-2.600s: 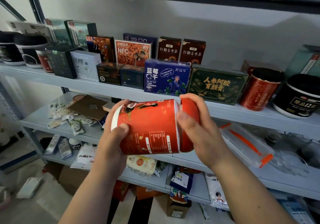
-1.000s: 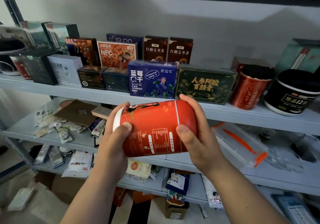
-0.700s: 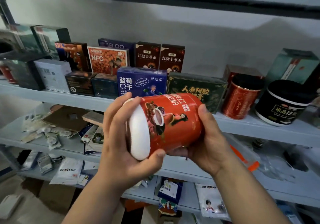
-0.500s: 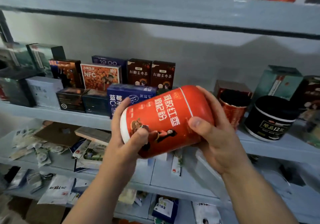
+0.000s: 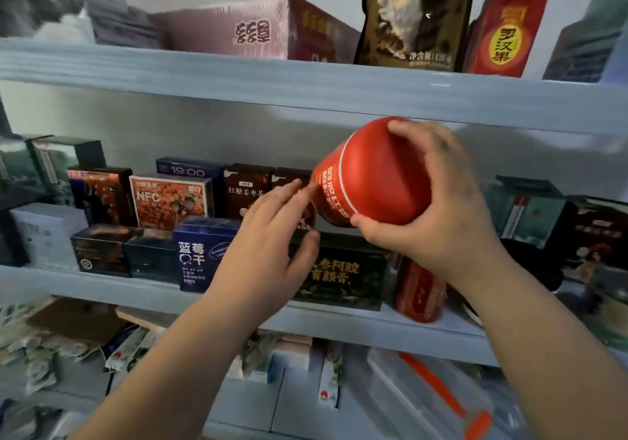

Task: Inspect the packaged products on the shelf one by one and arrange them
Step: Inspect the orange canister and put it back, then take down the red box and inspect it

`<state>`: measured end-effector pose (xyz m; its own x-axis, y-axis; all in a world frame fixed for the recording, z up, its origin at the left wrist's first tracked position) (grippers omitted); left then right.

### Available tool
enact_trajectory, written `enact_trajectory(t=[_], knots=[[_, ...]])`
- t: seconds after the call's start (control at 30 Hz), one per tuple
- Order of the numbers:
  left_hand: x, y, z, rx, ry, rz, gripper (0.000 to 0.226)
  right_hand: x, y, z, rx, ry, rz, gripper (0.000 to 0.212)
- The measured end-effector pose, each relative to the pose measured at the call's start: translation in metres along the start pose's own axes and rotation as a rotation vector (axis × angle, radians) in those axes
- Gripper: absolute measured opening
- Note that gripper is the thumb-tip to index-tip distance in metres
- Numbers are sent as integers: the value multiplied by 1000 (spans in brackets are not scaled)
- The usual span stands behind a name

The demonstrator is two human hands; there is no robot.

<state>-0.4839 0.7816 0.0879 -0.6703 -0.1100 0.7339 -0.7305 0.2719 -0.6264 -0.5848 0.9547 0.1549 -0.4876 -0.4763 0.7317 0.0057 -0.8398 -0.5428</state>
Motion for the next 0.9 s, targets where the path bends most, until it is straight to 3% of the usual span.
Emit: enact_trajectory(t=[0.07, 0.2, 0.37, 0.57, 0.77, 0.9], knots=[[3, 14, 6, 195, 80, 52, 66, 13, 15, -13, -118, 12, 97, 98], [2, 41, 23, 392, 54, 234, 82, 35, 46, -44, -225, 92, 231, 103], [1, 54, 29, 436, 61, 311, 82, 81, 84, -80, -217, 224, 294, 111], [3, 57, 24, 393, 69, 317, 78, 115, 137, -126, -283, 402, 531, 112], [9, 49, 27, 344, 25, 336, 81, 125, 150, -152, -385, 393, 700, 76], [21, 49, 22, 293, 28, 324, 83, 126, 145, -156, -390, 347, 767, 72]])
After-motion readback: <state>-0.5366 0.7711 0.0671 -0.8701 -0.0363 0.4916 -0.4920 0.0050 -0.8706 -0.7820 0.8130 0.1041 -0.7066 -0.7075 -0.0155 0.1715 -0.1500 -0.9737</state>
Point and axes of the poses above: each hand's wrist, its own x-axis towards the middle knuckle, its own y-axis out of the palm, z = x × y, the point moved 6 cm from there along x, towards the middle knuckle, and after that the axes turned 10 degrees about y, right-handed, at the moved point
